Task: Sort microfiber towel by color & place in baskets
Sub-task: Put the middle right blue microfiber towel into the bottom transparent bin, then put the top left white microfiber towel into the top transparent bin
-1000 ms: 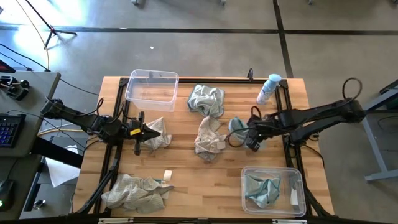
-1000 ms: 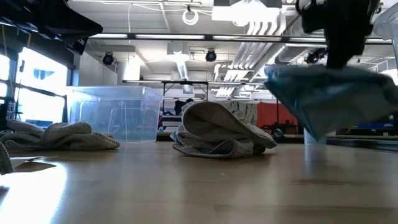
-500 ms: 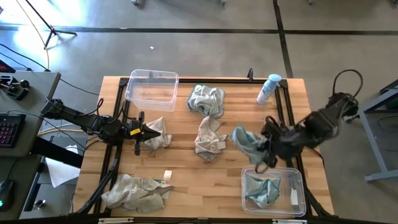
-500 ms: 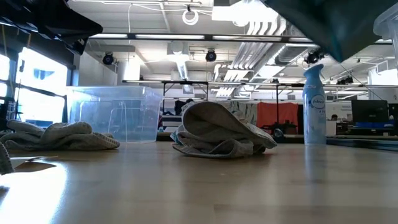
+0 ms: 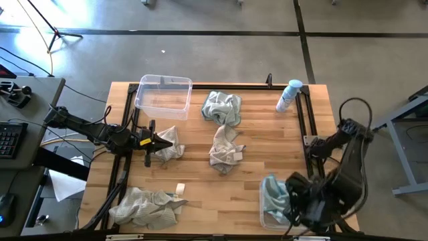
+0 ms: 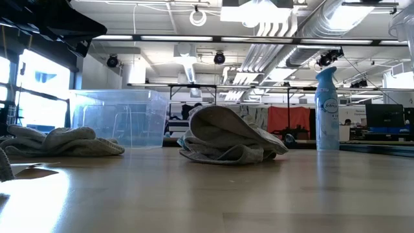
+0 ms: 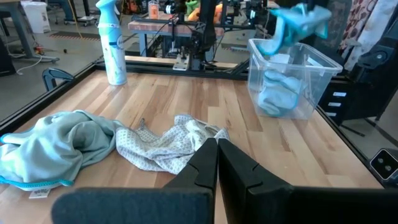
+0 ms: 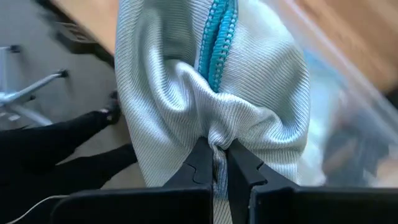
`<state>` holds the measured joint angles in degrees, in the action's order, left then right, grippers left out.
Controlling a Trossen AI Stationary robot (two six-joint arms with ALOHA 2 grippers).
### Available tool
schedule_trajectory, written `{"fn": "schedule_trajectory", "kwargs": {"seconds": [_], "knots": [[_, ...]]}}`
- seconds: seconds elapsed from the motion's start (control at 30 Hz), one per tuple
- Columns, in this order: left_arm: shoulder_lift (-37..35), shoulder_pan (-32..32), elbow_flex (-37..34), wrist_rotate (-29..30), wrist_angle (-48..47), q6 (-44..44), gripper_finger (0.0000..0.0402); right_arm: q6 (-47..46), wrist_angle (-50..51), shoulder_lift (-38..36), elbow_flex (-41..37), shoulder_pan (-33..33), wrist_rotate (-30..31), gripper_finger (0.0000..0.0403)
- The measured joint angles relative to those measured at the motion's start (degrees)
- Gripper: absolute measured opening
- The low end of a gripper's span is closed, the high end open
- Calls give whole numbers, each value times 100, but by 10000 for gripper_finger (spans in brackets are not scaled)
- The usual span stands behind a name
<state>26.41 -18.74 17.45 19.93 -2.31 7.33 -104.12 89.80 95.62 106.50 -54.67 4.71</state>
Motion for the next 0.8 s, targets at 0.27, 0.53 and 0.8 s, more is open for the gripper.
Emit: {"fn": "schedule_trajectory", "kwargs": {"seconds": [0.27,0.53,0.8], "knots": [[-1,0,2,-1,0,-2,0,-1248,-138,255,-743,-237,-240,0],[-2,2,2,1,2,0,0,-1302,-853,262,-1451,-103,-237,36],[0,0,2,-1,2,332,0,-1589,-664,246,-1250,-33,-498,127]]}}
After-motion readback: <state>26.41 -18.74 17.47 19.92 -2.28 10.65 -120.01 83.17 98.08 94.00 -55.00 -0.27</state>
